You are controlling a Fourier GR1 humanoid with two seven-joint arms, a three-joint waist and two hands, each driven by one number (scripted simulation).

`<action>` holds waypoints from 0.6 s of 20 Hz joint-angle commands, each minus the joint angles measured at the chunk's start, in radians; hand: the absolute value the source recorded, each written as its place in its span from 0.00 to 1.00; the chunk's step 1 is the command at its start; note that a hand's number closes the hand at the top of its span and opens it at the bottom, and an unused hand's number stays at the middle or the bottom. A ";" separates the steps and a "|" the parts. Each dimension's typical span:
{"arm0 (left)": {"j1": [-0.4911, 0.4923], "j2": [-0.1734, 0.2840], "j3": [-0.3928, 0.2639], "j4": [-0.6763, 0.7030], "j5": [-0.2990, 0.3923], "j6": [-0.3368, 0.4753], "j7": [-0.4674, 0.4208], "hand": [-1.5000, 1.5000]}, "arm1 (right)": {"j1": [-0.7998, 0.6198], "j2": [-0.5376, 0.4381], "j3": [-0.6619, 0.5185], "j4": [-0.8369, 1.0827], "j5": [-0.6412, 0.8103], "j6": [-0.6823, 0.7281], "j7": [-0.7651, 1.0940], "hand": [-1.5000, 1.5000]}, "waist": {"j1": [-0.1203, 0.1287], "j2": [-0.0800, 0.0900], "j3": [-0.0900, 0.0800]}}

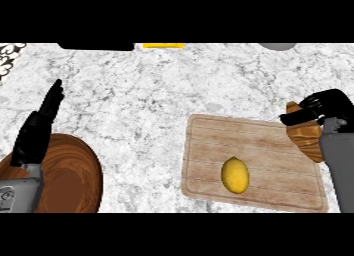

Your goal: Pick the croissant from the cutting board and place it in the tiered basket

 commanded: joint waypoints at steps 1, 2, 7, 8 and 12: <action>-0.002 -0.013 -0.017 0.002 0.007 -0.014 -0.005 0.50 | -0.112 -0.053 -0.125 0.056 0.151 -0.243 0.197 1.00 | 0.035 0.012 -0.008; -0.010 -0.004 -0.016 0.003 0.001 -0.015 -0.007 0.50 | -0.143 -0.076 -0.141 0.060 0.195 -0.291 0.203 1.00 | 0.044 0.015 -0.007; -0.048 -0.025 -0.037 0.002 -0.001 -0.012 0.002 0.50 | -0.256 -0.195 -0.160 0.132 0.473 -0.399 0.282 1.00 | 0.077 0.020 -0.011; -0.061 -0.034 -0.057 0.010 -0.010 -0.017 0.008 0.50 | -0.287 -0.218 -0.164 0.146 0.519 -0.408 0.281 1.00 | 0.073 0.024 -0.009; -0.060 -0.017 -0.046 0.017 -0.001 -0.033 0.001 0.50 | -0.392 -0.271 -0.173 0.221 0.715 -0.404 0.348 1.00 | 0.097 0.016 -0.009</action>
